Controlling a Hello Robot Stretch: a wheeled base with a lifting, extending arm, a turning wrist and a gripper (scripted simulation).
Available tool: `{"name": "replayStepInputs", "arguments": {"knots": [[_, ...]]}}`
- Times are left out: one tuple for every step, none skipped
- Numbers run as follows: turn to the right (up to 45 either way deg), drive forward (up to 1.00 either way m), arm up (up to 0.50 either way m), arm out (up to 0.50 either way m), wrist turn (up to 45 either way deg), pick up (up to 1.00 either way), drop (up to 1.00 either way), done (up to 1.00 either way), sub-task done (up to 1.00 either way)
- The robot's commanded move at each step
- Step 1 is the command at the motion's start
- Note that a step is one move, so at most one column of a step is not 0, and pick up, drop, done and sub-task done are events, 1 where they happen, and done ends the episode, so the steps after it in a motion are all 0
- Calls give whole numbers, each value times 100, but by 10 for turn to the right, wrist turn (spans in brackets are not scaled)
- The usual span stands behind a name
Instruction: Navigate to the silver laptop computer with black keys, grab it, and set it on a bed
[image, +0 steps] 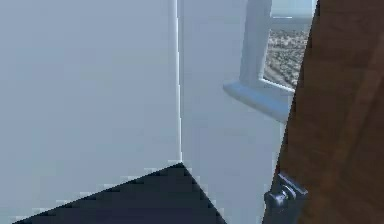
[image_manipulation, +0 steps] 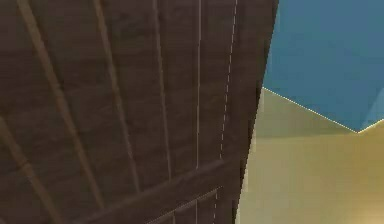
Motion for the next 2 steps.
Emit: {"name": "replayStepInputs", "arguments": {"knots": [[-450,0,0,0,0,0,0,0,0],[-390,0,0,0,0,0,0,0,0]]}}
